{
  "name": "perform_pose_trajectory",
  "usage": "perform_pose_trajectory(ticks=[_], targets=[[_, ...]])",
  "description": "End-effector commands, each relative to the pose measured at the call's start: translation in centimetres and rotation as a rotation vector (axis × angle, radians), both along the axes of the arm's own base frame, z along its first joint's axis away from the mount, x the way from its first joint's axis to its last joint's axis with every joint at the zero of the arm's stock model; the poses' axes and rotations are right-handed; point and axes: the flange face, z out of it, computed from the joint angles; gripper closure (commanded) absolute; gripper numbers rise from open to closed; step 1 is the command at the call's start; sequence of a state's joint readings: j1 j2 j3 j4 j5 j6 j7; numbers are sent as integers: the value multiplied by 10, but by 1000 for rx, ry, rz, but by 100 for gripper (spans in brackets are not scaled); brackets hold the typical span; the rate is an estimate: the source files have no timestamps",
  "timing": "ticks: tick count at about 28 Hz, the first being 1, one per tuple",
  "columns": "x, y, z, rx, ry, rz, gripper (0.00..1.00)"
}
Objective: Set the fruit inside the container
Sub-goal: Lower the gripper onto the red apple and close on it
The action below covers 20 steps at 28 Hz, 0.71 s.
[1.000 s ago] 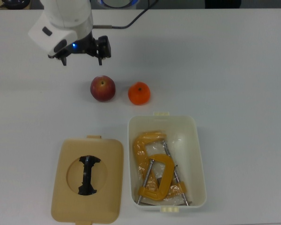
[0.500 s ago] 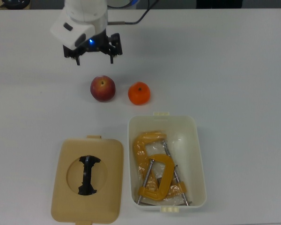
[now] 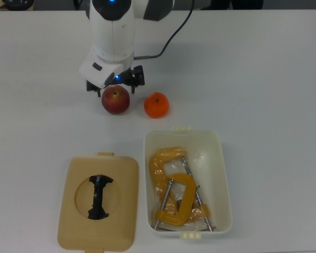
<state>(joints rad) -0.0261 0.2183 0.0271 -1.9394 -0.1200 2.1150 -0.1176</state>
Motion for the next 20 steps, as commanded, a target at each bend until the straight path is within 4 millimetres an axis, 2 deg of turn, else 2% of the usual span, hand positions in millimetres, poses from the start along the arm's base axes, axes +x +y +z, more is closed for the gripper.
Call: perform_pose_trajectory(ticks=[1,8,9,10,13,15,16,17,20], targets=[[4,-2,-19,-49,13,56,0],[3,3,-35,-78,42,91,0],[3,5,-37,-80,46,97,3],[3,7,-38,-84,51,103,25],[3,7,-38,-84,52,103,57],[3,6,-35,-85,49,99,73],[4,6,-29,-82,40,96,87],[6,5,-25,-79,30,90,90],[17,2,1,-72,-21,68,90]])
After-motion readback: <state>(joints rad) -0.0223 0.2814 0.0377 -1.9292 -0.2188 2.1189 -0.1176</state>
